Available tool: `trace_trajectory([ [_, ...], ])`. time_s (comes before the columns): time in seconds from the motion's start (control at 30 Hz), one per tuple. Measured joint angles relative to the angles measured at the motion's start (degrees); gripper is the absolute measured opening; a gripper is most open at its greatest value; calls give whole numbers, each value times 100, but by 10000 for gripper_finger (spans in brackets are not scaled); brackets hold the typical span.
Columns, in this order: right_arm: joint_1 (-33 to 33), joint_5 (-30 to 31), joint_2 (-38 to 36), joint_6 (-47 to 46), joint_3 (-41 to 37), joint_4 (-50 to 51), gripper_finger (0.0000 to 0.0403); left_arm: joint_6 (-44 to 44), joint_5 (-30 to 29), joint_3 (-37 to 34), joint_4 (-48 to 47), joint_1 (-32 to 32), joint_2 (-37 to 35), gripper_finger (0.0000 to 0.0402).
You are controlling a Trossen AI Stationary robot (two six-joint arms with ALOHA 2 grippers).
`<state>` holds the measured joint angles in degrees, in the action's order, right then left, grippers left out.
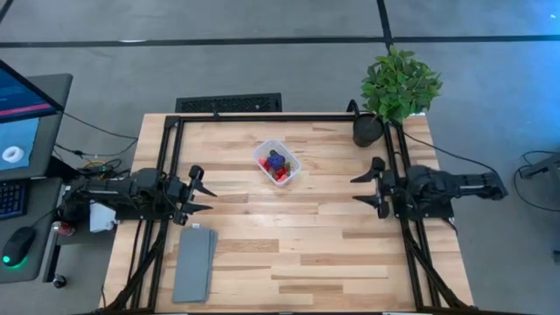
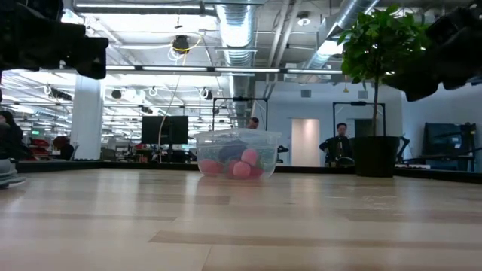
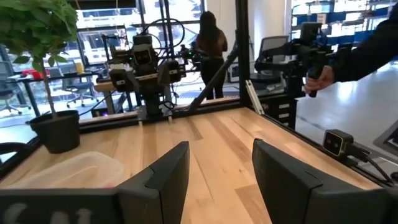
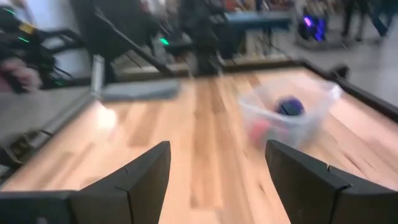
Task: Pick and placing Produce into tupperware
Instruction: Return to Home Position
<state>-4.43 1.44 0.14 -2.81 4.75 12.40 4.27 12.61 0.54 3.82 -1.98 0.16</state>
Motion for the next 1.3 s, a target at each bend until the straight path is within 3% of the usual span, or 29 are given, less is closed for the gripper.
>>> trace_trajectory([
  [0.2,263,-611,2,-9,150,-91,286,0,-47,0,-9,2,0,167],
  [0.43,179,-633,-2,289,-363,-1446,286,37,-131,0,-24,3,0,167],
  [1.0,451,-754,0,412,-436,-1775,286,282,-139,-2,-29,2,7,167],
  [1.3,457,-720,22,228,-438,-1401,286,172,-261,-2,-53,0,22,167],
])
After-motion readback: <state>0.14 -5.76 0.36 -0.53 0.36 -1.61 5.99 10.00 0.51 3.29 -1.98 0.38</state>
